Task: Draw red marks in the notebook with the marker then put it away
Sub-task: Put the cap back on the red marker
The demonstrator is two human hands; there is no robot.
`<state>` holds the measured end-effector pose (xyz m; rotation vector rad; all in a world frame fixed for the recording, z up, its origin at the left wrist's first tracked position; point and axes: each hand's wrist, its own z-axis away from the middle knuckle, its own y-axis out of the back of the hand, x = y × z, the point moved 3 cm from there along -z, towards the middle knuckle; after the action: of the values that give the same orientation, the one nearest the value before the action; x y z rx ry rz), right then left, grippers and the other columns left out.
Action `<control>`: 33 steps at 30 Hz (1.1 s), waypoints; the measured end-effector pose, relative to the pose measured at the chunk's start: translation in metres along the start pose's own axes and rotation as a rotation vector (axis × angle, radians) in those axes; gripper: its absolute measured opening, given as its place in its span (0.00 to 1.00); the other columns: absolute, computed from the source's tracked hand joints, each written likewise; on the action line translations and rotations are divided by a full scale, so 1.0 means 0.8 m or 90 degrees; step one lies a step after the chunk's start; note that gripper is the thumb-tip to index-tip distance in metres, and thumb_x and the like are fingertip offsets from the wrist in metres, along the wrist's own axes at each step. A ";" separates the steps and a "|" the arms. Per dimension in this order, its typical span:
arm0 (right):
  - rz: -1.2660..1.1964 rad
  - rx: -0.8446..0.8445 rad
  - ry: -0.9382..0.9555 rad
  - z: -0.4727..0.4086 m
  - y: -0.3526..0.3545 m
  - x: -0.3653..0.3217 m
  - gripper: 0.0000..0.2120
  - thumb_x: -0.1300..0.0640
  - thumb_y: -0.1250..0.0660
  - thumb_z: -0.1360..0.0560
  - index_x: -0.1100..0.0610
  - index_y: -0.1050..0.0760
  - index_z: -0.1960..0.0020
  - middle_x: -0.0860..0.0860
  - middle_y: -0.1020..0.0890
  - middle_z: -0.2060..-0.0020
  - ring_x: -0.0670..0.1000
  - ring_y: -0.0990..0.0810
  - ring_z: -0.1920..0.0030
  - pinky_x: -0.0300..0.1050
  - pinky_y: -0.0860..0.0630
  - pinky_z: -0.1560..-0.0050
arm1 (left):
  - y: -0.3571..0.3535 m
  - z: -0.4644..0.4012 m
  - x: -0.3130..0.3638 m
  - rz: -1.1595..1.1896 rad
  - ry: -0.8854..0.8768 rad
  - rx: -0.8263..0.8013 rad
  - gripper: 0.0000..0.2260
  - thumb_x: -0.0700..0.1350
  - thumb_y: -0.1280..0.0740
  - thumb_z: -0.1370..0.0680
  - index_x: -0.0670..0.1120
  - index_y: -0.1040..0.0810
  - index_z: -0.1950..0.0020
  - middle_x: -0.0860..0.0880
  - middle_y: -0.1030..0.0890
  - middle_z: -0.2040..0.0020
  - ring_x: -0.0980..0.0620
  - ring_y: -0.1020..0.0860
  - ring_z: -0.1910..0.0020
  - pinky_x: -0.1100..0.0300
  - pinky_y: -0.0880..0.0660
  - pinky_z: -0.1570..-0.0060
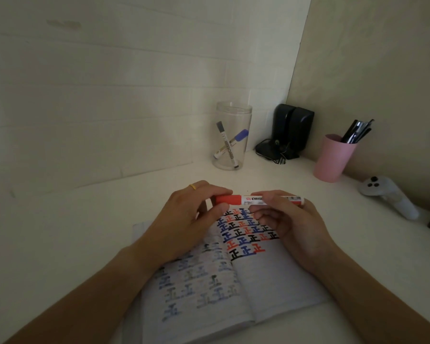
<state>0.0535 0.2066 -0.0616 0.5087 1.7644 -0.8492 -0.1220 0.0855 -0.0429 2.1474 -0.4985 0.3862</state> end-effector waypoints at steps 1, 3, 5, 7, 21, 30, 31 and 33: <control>-0.005 -0.003 0.002 0.001 0.000 -0.001 0.17 0.55 0.23 0.34 0.65 0.14 0.50 0.60 0.12 0.61 0.51 0.14 0.62 0.37 0.19 0.61 | 0.002 0.000 0.001 0.014 -0.001 0.011 0.12 0.50 0.35 0.20 0.51 0.21 0.38 0.58 0.20 0.51 0.60 0.24 0.59 0.73 0.30 0.59; -0.004 -0.007 0.011 0.002 0.000 -0.002 0.16 0.55 0.23 0.33 0.65 0.15 0.50 0.60 0.12 0.61 0.51 0.14 0.62 0.38 0.19 0.60 | 0.003 0.001 0.003 0.046 0.012 0.021 0.10 0.51 0.35 0.20 0.51 0.19 0.41 0.58 0.18 0.52 0.57 0.22 0.58 0.71 0.28 0.60; -0.011 -0.018 0.018 0.004 -0.001 -0.004 0.14 0.56 0.24 0.32 0.64 0.15 0.50 0.59 0.12 0.61 0.51 0.15 0.62 0.38 0.19 0.59 | 0.002 0.003 0.006 0.088 0.027 0.009 0.09 0.53 0.37 0.19 0.53 0.19 0.46 0.61 0.17 0.57 0.58 0.20 0.58 0.71 0.27 0.61; -0.017 -0.041 0.020 0.006 -0.003 -0.005 0.13 0.56 0.24 0.31 0.64 0.16 0.51 0.58 0.13 0.61 0.51 0.15 0.61 0.39 0.19 0.58 | -0.001 0.007 0.010 0.134 0.025 -0.005 0.11 0.52 0.40 0.18 0.55 0.22 0.56 0.64 0.20 0.66 0.63 0.20 0.64 0.73 0.29 0.66; 0.059 -0.081 0.045 0.015 -0.006 -0.003 0.14 0.56 0.21 0.33 0.62 0.14 0.52 0.58 0.13 0.63 0.51 0.14 0.62 0.40 0.19 0.57 | -0.015 0.017 0.015 0.236 0.028 -0.022 0.18 0.55 0.48 0.17 0.55 0.36 0.67 0.60 0.27 0.72 0.59 0.30 0.73 0.72 0.34 0.68; 0.042 -0.176 -0.022 0.017 -0.023 0.009 0.20 0.63 0.21 0.32 0.64 0.23 0.43 0.68 0.14 0.52 0.63 0.14 0.52 0.54 0.19 0.50 | -0.003 0.000 0.022 0.249 0.000 -0.011 0.10 0.53 0.45 0.16 0.55 0.24 0.46 0.67 0.24 0.63 0.64 0.24 0.64 0.72 0.31 0.63; 0.036 -0.167 -0.034 0.015 -0.021 0.008 0.22 0.64 0.22 0.31 0.63 0.24 0.39 0.69 0.14 0.51 0.64 0.15 0.51 0.55 0.19 0.50 | -0.003 0.001 0.019 0.200 -0.003 -0.030 0.13 0.55 0.46 0.16 0.55 0.25 0.40 0.69 0.24 0.59 0.66 0.23 0.60 0.74 0.32 0.60; 0.055 -0.142 -0.065 0.013 -0.016 0.007 0.28 0.66 0.24 0.30 0.59 0.27 0.32 0.70 0.15 0.48 0.68 0.16 0.48 0.61 0.20 0.46 | -0.007 0.001 0.007 0.062 0.003 -0.065 0.17 0.60 0.49 0.18 0.60 0.30 0.32 0.65 0.24 0.52 0.64 0.24 0.54 0.72 0.33 0.56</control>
<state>0.0495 0.1901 -0.0649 0.3845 1.7055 -0.6000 -0.1145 0.0863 -0.0448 2.0281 -0.6079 0.4111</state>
